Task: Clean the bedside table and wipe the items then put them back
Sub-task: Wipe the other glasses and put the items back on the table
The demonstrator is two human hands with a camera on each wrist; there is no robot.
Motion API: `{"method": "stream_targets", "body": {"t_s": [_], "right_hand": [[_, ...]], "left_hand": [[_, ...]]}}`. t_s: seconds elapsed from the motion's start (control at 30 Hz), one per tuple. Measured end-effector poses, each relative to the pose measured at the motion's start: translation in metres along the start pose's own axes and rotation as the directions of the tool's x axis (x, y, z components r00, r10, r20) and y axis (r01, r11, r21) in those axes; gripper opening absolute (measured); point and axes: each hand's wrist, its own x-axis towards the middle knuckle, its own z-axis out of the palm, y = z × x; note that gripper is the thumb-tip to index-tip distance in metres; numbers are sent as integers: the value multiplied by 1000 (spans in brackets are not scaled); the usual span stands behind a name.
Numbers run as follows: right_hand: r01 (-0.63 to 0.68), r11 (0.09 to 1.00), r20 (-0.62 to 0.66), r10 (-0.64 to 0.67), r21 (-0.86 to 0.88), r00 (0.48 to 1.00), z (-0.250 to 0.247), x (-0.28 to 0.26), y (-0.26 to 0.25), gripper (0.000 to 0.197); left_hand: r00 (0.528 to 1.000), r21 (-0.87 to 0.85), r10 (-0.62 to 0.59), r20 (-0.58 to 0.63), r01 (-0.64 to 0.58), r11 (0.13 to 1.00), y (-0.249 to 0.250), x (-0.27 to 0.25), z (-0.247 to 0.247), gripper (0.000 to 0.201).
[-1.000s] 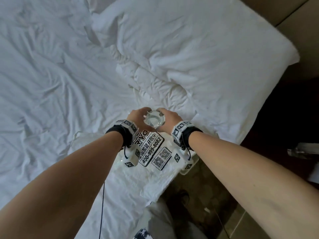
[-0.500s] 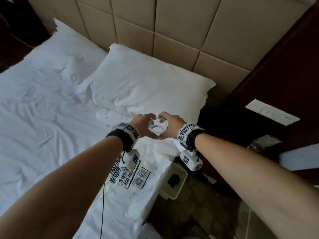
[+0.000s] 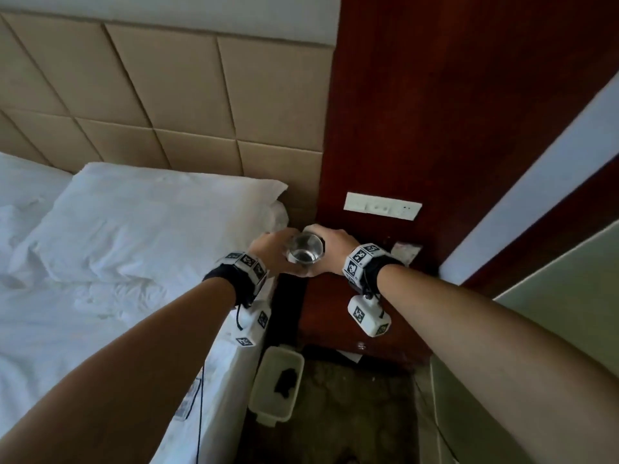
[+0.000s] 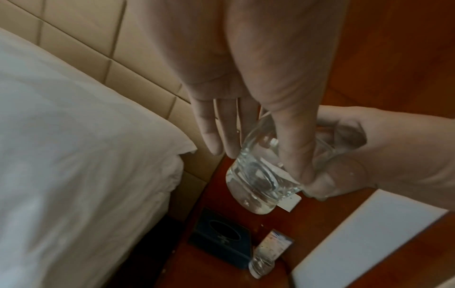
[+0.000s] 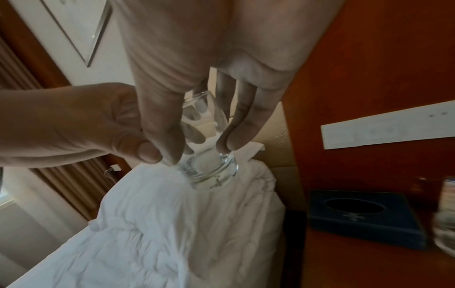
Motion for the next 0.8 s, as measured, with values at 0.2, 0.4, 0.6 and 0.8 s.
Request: {"method": "stream_targets", "body": {"t_s": [0.2, 0.4, 0.6, 0.8], "right_hand": [[-77, 997, -2, 77, 1, 997, -40, -43, 106, 89], [-174, 984, -7, 175, 34, 985, -59, -60, 187, 86], [-321, 945, 21, 320, 56, 947, -61, -47, 255, 94], [-406, 913, 83, 403, 27, 912, -58, -16, 320, 89]], "left_hand": [[988, 234, 76, 136, -106, 966, 101, 52, 69, 86], [953, 355, 96, 288, -200, 913, 167, 101, 114, 74], [905, 358, 121, 409, -281, 891, 195, 164, 165, 74], [862, 281, 151, 483, -316, 906, 191, 232, 222, 71]]}}
